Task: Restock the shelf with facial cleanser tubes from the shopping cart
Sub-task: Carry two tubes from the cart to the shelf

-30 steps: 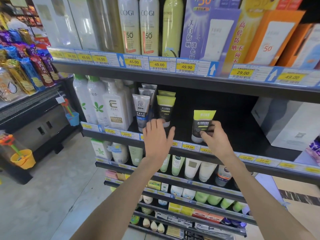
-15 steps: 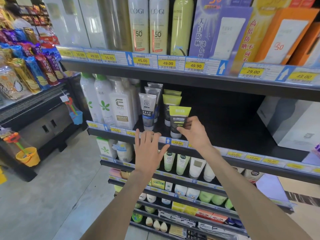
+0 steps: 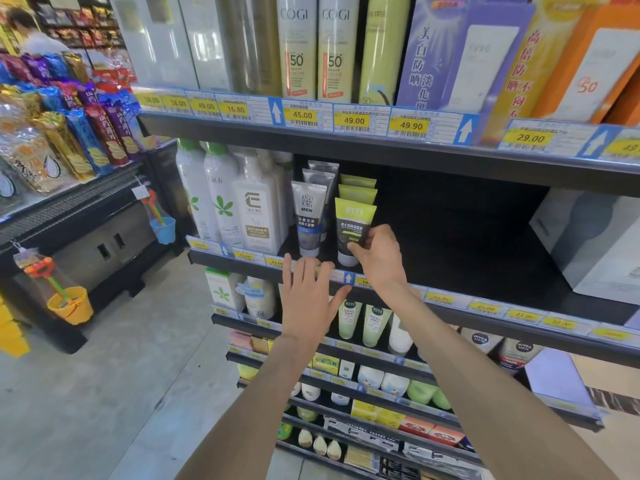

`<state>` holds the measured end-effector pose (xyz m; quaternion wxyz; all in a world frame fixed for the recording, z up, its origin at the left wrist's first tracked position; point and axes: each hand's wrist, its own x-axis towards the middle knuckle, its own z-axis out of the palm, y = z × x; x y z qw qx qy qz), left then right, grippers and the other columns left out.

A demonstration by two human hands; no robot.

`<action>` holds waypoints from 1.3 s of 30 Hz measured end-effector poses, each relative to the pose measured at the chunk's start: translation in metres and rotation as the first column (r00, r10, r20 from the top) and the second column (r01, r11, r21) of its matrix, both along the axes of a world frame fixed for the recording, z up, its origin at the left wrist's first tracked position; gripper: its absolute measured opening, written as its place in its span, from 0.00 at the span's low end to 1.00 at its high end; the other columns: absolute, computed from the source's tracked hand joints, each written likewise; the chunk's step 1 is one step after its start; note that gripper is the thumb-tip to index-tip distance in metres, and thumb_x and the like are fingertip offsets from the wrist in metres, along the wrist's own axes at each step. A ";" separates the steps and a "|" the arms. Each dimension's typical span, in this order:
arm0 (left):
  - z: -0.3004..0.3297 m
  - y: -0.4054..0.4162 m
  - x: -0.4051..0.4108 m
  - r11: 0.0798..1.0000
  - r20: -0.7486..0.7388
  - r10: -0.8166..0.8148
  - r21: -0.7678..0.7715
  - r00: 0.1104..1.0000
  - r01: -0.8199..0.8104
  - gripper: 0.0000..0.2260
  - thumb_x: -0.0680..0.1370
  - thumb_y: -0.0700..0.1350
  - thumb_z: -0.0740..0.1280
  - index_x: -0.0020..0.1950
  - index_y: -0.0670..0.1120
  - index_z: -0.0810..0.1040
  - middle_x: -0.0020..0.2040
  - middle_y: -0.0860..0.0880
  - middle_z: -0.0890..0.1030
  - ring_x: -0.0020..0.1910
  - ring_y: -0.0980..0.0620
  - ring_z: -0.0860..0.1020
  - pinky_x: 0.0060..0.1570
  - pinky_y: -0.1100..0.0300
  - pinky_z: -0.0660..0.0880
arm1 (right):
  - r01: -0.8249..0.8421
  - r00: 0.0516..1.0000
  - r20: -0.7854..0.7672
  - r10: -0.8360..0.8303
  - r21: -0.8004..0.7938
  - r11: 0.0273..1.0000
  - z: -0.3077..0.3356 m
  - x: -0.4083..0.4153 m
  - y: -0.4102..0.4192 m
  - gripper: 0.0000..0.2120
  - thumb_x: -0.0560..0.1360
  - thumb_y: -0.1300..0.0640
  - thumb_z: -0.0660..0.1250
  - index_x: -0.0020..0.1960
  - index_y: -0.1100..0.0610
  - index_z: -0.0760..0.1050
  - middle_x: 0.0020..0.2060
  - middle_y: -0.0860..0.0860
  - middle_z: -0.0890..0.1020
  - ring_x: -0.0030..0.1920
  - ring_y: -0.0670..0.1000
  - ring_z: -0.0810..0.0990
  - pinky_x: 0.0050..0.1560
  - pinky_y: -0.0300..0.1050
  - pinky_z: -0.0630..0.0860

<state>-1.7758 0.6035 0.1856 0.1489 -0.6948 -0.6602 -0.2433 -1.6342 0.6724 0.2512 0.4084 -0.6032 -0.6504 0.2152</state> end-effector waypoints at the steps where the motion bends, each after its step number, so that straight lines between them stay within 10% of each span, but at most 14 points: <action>1: 0.000 0.000 0.000 1.000 -0.002 0.000 0.000 1.000 0.000 0.21 0.82 0.64 0.59 0.63 0.50 0.74 0.57 0.47 0.75 0.62 0.42 0.73 0.78 0.40 0.54 | 0.002 1.000 0.004 -0.002 0.006 1.000 0.000 0.000 0.000 0.16 0.75 0.54 0.76 0.56 0.54 0.71 0.52 0.52 0.79 0.52 0.50 0.81 0.54 0.52 0.81; 14: 0.004 -0.006 -0.022 0.989 0.011 -0.143 -0.033 0.990 0.144 0.24 0.83 0.58 0.61 0.76 0.49 0.68 0.72 0.47 0.73 0.75 0.46 0.67 0.79 0.41 0.55 | -0.002 0.999 0.036 0.004 -0.067 0.998 0.015 0.018 -0.041 0.38 0.76 0.49 0.74 0.79 0.55 0.60 0.73 0.54 0.72 0.71 0.52 0.74 0.69 0.54 0.74; 25: -0.012 -0.079 -0.016 0.954 -0.016 -0.249 -0.174 0.968 0.243 0.30 0.84 0.60 0.55 0.84 0.51 0.54 0.84 0.46 0.54 0.83 0.45 0.50 0.80 0.40 0.52 | 0.098 0.796 0.596 -0.102 0.039 0.994 -0.034 0.063 -0.162 0.43 0.78 0.35 0.65 0.83 0.54 0.50 0.82 0.53 0.55 0.82 0.55 0.48 0.81 0.58 0.51; 39: -0.049 -0.190 0.119 0.741 -0.129 -0.603 -0.458 0.787 0.492 0.31 0.84 0.64 0.47 0.84 0.52 0.47 0.84 0.47 0.45 0.83 0.45 0.42 0.80 0.41 0.43 | 0.381 0.721 0.666 -0.192 -0.150 0.912 -0.100 0.188 -0.351 0.45 0.72 0.27 0.59 0.80 0.54 0.63 0.77 0.58 0.67 0.77 0.63 0.64 0.73 0.64 0.65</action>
